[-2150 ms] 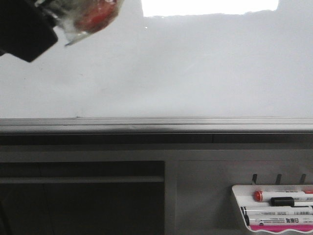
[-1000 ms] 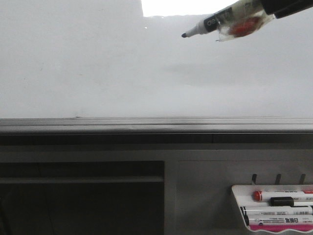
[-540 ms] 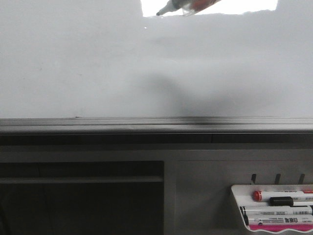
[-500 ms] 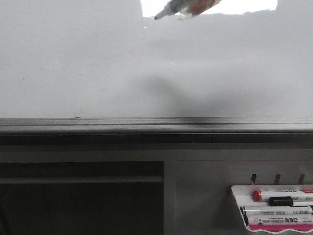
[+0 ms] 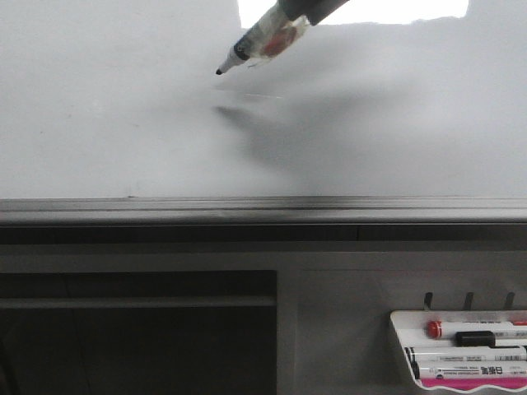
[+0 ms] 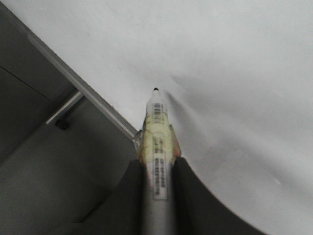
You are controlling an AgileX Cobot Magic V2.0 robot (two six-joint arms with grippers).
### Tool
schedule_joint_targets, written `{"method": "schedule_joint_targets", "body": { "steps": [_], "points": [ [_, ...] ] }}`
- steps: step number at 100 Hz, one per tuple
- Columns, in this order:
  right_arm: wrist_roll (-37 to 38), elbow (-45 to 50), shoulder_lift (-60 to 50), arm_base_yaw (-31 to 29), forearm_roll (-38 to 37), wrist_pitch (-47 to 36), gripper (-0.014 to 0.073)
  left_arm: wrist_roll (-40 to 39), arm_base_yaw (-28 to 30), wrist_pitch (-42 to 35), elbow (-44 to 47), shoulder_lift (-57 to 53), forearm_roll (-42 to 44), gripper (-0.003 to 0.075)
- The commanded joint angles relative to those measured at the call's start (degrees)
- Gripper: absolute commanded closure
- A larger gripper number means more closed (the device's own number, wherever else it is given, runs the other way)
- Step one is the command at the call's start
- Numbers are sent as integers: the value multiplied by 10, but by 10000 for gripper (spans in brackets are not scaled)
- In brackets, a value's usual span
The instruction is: Write number 2 on whiteboard
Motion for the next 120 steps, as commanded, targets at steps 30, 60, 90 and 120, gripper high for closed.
{"method": "schedule_joint_targets", "body": {
  "steps": [30, 60, 90, 120],
  "points": [
    [3, -97, 59, -18, -2, -2, 642, -5, 0, -40, -16, 1, -7, 231],
    [7, -112, 55, -85, -13, 64, 642, -5, 0, -40, -16, 1, -6, 231],
    [7, -87, 71, -61, -16, 84, 642, -5, 0, -40, -16, 1, -5, 231],
    [9, -88, 111, -26, -7, 32, 642, -5, 0, -40, -16, 1, -5, 230]
  ]
}}
